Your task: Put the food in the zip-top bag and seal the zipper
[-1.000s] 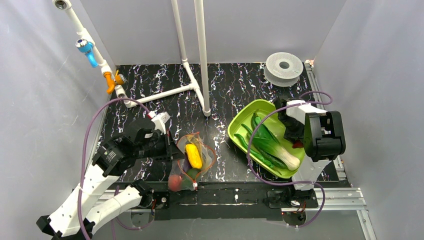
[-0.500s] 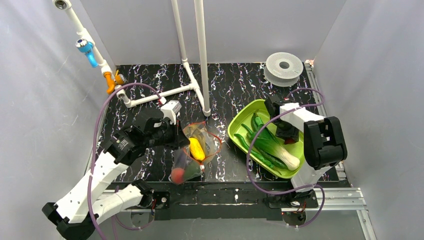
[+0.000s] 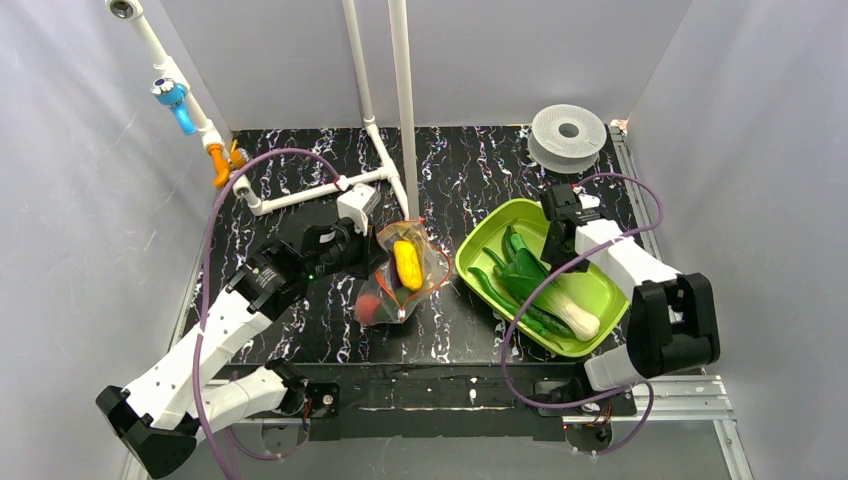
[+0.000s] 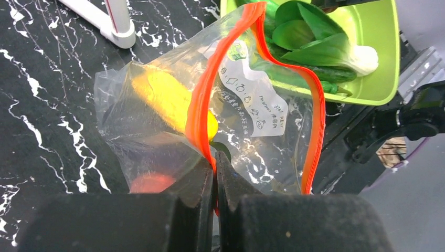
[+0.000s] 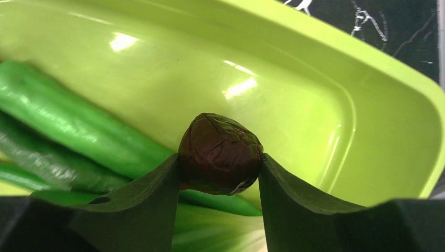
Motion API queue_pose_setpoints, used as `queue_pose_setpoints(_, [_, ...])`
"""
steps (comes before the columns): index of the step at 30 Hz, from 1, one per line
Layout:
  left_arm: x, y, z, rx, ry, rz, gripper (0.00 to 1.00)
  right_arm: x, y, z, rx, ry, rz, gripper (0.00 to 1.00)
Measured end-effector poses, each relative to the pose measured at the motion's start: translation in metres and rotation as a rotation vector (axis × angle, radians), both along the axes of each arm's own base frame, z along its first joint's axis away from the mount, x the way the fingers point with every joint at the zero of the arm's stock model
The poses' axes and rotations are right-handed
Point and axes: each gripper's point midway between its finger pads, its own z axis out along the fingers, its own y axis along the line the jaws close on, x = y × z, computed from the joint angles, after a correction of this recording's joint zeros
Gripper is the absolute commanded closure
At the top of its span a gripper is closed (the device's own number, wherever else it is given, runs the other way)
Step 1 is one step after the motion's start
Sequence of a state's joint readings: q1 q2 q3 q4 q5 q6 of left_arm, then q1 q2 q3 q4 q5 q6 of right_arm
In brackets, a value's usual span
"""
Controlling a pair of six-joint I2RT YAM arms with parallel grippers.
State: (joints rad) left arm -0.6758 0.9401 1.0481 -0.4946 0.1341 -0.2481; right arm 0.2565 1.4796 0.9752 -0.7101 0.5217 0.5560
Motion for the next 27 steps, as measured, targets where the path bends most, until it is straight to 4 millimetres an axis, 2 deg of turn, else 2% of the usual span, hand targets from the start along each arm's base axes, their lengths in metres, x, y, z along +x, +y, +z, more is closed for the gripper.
queue_pose_setpoints(5, [0.0,0.014,-0.008,0.037,0.052,0.087,1.0,-0.003,0.015,0.011,0.103,-0.087,0.055,0.96])
queue_pose_setpoints(8, [-0.008,0.021,0.002,0.025,0.124,0.152,1.0,-0.005,0.026,0.023,0.171,-0.147,0.103,0.97])
queue_pose_setpoints(12, [-0.025,0.03,0.014,-0.026,0.201,0.216,1.0,-0.002,0.039,0.043,0.241,-0.222,0.173,0.97])
queue_pose_setpoints(17, [-0.048,0.046,0.014,-0.052,0.268,0.268,1.0,-0.003,0.059,0.066,0.335,-0.295,0.273,0.97])
queue_pose_setpoints(20, [-0.053,0.048,0.012,-0.066,0.298,0.291,1.0,-0.008,0.079,0.079,0.412,-0.31,0.347,0.97])
queue_pose_setpoints(23, [-0.052,0.043,0.008,-0.085,0.334,0.305,1.0,-0.016,0.109,0.097,0.49,-0.325,0.465,0.97])
queue_pose_setpoints(27, [-0.051,0.034,-0.012,-0.091,0.411,0.32,1.0,-0.041,0.155,0.135,0.608,-0.377,0.665,0.96])
